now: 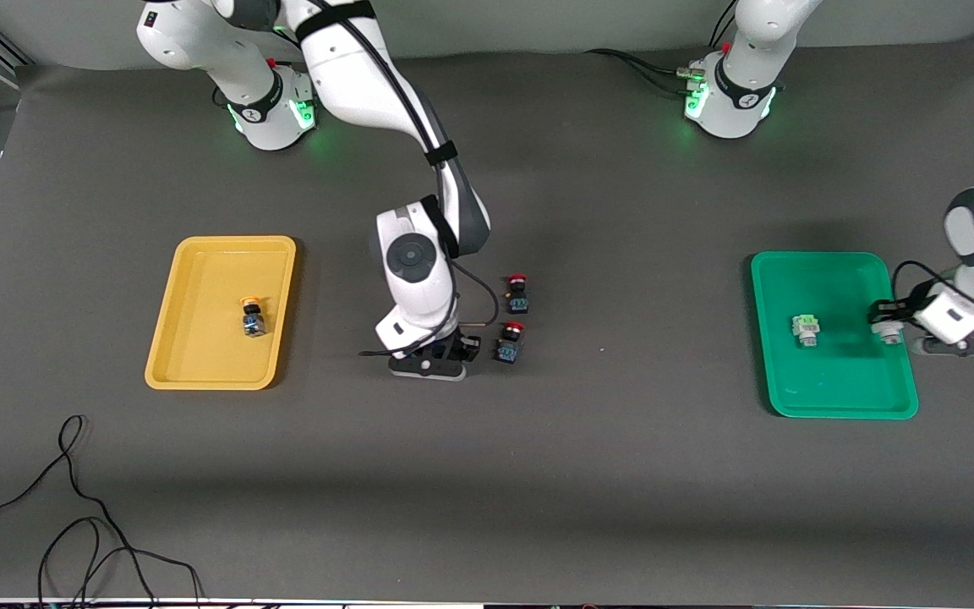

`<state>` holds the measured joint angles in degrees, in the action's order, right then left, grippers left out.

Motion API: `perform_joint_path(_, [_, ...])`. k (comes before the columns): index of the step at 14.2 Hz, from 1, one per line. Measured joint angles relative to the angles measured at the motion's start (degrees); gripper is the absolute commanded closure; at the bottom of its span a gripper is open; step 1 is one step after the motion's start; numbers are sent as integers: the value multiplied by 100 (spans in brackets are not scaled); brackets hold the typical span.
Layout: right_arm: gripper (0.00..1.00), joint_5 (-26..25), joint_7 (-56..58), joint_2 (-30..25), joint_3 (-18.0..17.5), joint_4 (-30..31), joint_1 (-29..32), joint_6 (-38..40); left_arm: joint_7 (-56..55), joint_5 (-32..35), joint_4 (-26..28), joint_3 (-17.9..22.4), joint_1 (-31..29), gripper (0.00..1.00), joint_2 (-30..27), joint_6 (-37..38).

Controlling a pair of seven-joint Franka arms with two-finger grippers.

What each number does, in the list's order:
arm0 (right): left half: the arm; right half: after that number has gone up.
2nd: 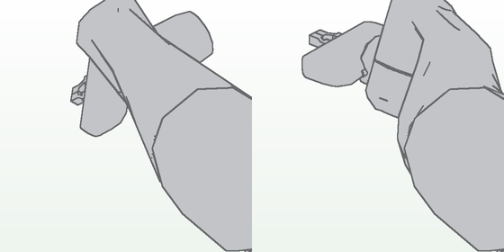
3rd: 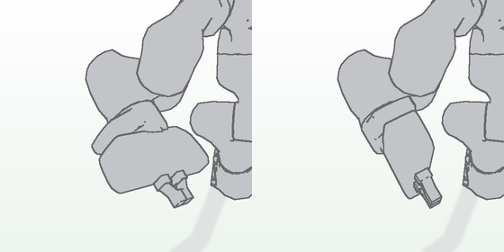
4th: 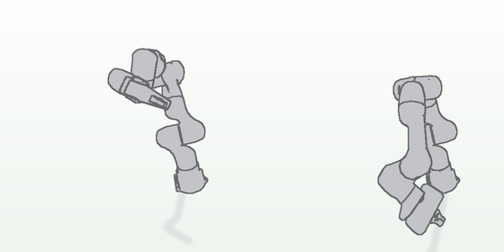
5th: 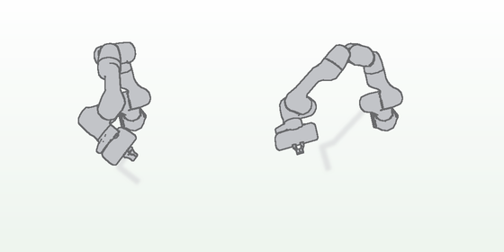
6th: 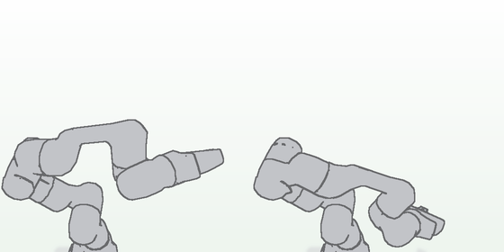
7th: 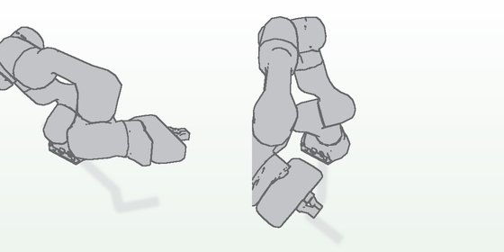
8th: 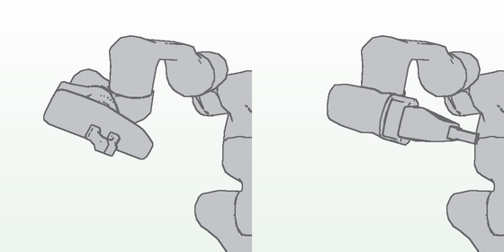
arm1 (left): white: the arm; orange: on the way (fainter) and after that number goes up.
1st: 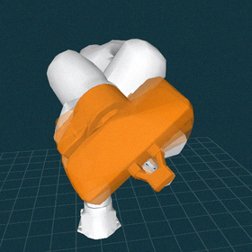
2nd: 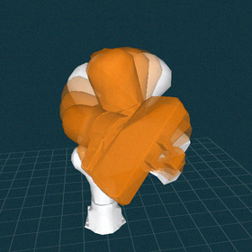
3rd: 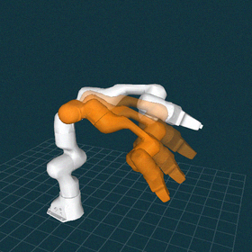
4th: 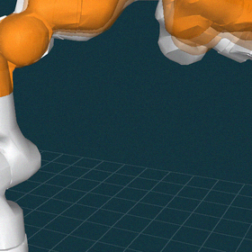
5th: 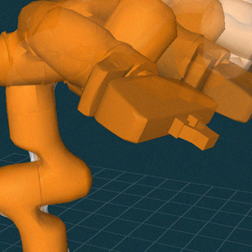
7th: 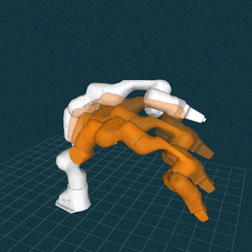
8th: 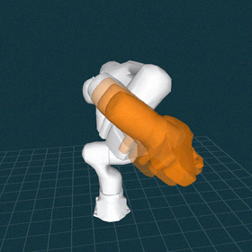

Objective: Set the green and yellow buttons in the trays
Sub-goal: 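Place the green button in the green tray while the right gripper lifts the yellow button, then lower the yellow-cap button into the yellow tray with the right gripper and release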

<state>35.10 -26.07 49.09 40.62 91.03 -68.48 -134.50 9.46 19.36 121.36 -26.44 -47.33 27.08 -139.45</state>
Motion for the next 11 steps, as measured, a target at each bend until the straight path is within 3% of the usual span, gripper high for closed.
perform_joint_path(1, [100,0,11,-169,179,-30,0,305,0,19,45,0,8,57,45,-65])
perform_joint_path(2, [100,0,58,-377,363,-44,1,633,0,29,51,0,24,18,51,-66])
perform_joint_path(3, [100,0,174,-586,541,-46,1,969,0,39,44,-1,39,2,42,-58])
perform_joint_path(6, [100,-2,1009,-1164,1201,65,8,1950,0,85,-122,-18,129,0,-62,457])
perform_joint_path(11, [100,-4,3628,-1767,2403,1294,66,2192,5,87,-1744,-295,331,0,-555,3374])
